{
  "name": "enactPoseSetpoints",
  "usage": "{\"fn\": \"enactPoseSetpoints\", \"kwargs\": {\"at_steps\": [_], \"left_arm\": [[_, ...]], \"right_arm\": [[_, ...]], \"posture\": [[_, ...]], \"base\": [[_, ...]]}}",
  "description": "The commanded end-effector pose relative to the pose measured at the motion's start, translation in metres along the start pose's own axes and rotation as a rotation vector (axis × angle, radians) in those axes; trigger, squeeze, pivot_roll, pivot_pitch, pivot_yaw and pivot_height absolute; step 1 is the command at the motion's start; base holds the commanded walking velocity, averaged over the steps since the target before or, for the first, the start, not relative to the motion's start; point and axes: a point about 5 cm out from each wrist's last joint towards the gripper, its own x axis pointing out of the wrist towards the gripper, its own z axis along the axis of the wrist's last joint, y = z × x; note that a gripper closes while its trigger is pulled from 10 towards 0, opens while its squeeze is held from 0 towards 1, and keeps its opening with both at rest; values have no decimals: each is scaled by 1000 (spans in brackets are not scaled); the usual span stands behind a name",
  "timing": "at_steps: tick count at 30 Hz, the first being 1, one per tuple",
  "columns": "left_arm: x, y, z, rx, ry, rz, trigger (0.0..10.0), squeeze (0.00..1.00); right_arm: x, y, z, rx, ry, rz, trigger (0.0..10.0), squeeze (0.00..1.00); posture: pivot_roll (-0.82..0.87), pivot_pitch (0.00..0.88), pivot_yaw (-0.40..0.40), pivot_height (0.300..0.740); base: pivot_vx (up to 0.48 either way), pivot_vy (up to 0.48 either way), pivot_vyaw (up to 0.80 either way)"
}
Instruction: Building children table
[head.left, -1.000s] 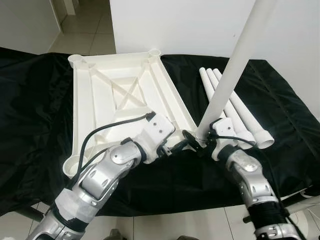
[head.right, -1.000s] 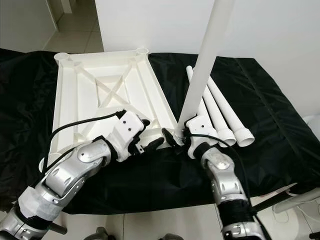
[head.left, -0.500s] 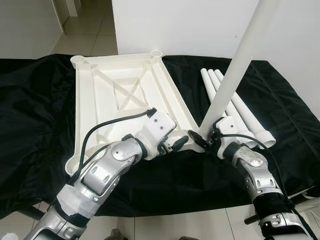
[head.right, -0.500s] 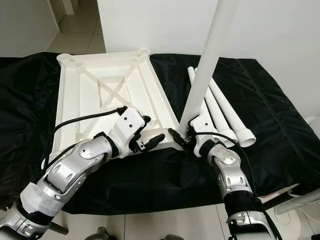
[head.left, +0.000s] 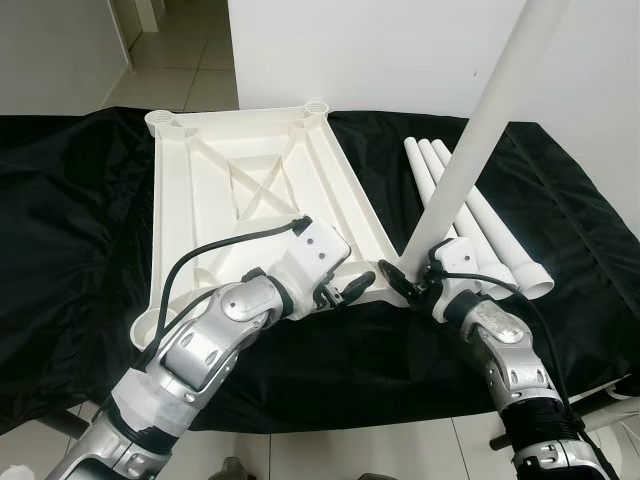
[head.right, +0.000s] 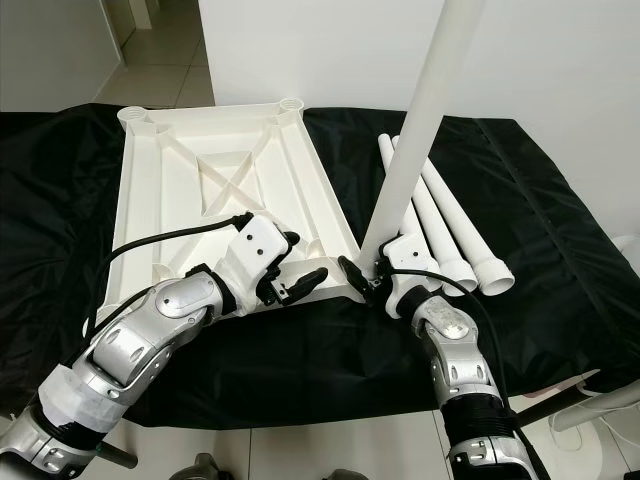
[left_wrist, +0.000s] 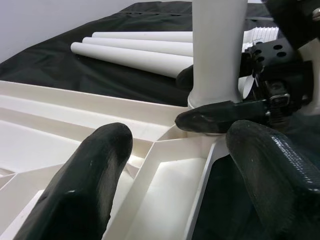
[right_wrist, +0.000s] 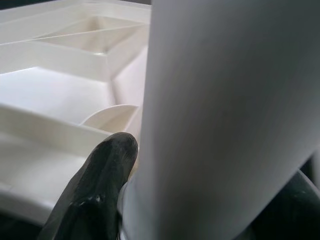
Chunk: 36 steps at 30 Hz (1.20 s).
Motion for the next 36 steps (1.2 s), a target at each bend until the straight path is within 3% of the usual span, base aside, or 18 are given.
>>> {"fn": "enactPoseSetpoints", "kwargs": {"at_steps": [1, 8, 10, 15, 20, 26, 27, 36], "left_arm": [[1, -3, 0, 14, 1, -89, 10000, 0], [1, -2, 0, 16, -1, -78, 10000, 0], [1, -2, 0, 15, -1, -76, 10000, 0], [0, -1, -1, 14, 0, -72, 10000, 0], [1, -1, 0, 11, -4, -67, 10000, 0], [2, 1, 1, 15, -5, -69, 10000, 0], [2, 1, 1, 16, -4, -70, 10000, 0], [1, 3, 0, 17, -1, -67, 10000, 0]], "right_arm": [[-3, 0, -11, 49, 61, -91, 10000, 0], [-2, 19, -9, 149, 59, -416, 10000, 0], [-1, 25, -11, 181, 69, -448, 10000, 0], [1, 36, -12, 218, 85, -457, 10000, 0], [3, 50, -6, 219, 60, -379, 10000, 0], [-1, 45, 2, 179, 27, -366, 10000, 24], [-2, 43, 4, 183, 8, -356, 10000, 1000], [-6, 31, 9, 151, -35, -302, 10000, 1000]], "posture": [[-97, 0, -3, 740], [-93, 0, -17, 740], [-86, 0, -23, 740], [-88, 0, -21, 740], [-93, 0, -20, 740], [-99, 0, -12, 740], [-96, 0, -13, 740], [-98, 0, -6, 740]], "base": [[0, 0, 0], [0, 0, 0], [0, 0, 0], [0, 0, 0], [0, 0, 0], [0, 0, 0], [0, 0, 0], [0, 0, 0]]}}
